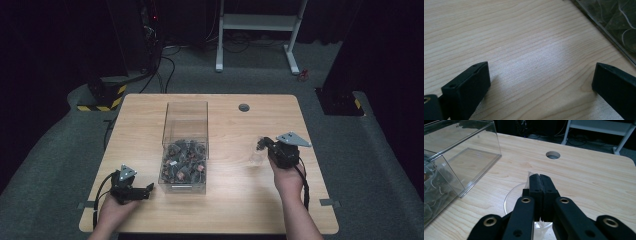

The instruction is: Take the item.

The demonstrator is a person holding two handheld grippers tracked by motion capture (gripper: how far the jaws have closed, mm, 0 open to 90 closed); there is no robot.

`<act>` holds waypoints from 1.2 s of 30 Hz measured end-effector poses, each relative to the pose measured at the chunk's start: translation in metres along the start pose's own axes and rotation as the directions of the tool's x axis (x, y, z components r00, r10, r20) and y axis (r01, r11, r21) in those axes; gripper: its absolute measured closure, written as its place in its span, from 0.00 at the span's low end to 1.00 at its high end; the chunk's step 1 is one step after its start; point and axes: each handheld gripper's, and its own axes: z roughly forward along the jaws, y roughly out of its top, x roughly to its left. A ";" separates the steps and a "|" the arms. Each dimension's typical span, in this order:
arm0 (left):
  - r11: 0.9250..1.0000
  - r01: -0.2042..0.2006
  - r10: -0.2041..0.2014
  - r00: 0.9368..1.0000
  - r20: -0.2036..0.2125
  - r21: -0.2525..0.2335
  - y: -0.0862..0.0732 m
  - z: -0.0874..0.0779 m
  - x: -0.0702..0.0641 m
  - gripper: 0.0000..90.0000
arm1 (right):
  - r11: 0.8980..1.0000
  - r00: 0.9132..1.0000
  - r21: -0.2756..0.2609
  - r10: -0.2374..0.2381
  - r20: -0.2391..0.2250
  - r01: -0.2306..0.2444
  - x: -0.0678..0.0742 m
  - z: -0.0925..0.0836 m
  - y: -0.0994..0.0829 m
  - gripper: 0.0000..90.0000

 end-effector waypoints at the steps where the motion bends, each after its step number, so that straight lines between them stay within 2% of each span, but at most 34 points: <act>1: 1.000 0.000 0.000 1.000 0.000 0.000 0.000 0.000 0.000 0.02 | 1.000 1.000 0.000 0.000 0.000 0.000 0.000 0.000 0.000 0.98; 8: 1.000 0.000 0.000 1.000 0.000 0.000 0.000 0.000 0.000 0.02 | 1.000 1.000 -0.013 0.004 0.007 -0.004 0.002 -0.001 0.003 0.84; 24: 1.000 0.001 -0.001 1.000 0.001 0.000 0.000 0.000 0.000 0.02 | 1.000 1.000 -0.009 0.003 -0.001 -0.003 0.005 -0.001 0.004 0.76; 29: 1.000 0.000 0.000 1.000 0.000 0.000 0.000 0.000 0.000 0.02 | 1.000 1.000 -0.006 0.004 -0.015 -0.004 0.006 -0.002 0.005 0.74; 34: 1.000 -0.001 0.001 1.000 0.000 0.000 0.000 0.000 0.000 0.02 | 1.000 1.000 -0.003 0.000 -0.022 -0.001 0.006 -0.003 0.005 0.67; 36: 1.000 0.000 0.000 1.000 0.000 0.000 0.000 0.000 0.000 0.02 | 1.000 1.000 -0.009 0.000 -0.024 0.000 0.007 -0.003 0.005 0.62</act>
